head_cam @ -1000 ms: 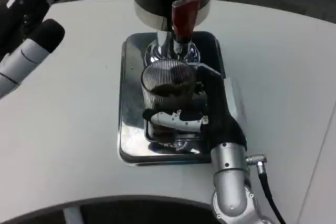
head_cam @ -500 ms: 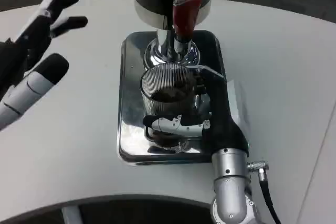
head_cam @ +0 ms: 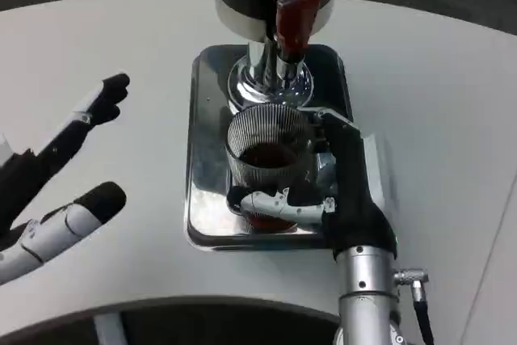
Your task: Grasp the cup under the faucet to collect the drink, then remove the cup.
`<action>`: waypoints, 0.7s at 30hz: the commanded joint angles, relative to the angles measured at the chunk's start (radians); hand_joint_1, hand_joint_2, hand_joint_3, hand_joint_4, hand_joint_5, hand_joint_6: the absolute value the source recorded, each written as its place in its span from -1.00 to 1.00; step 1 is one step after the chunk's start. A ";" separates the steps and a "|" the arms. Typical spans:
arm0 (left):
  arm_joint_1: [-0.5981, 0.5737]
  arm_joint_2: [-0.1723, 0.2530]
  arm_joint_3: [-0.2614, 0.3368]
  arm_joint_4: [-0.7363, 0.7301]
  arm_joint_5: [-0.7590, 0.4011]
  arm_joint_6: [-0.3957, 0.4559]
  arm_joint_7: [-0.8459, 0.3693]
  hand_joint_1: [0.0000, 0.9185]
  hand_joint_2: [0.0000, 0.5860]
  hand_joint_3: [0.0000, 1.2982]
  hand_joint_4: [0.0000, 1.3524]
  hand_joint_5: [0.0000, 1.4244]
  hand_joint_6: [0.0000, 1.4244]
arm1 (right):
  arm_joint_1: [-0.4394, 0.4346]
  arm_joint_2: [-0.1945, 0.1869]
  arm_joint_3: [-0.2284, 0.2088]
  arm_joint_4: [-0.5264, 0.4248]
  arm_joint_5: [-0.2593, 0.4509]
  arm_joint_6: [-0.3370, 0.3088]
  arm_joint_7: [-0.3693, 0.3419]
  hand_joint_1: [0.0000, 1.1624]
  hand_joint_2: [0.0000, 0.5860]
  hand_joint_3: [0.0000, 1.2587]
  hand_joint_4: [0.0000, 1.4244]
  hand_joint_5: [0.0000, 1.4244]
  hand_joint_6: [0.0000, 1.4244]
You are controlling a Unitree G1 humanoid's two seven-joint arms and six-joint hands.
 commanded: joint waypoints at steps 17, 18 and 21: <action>0.163 0.024 0.016 -0.118 0.523 -0.050 0.126 -1.00 -0.75 -1.00 -1.00 -1.00 -1.00 | 0.209 -0.017 0.084 -0.367 -0.010 0.059 0.147 0.90 -0.74 0.18 0.27 0.36 0.92; 0.172 0.025 0.018 -0.140 0.570 -0.038 0.128 -1.00 -0.80 -1.00 -1.00 -1.00 -1.00 | 0.223 -0.022 0.082 -0.396 -0.006 0.068 0.163 0.90 -0.74 0.18 0.27 0.36 0.92; 0.193 0.016 0.006 -0.176 0.643 0.007 0.123 -1.00 -0.82 -1.00 -1.00 -1.00 -1.00 | 0.259 -0.033 0.077 -0.465 0.005 0.083 0.201 0.90 -0.74 0.18 0.27 0.36 0.90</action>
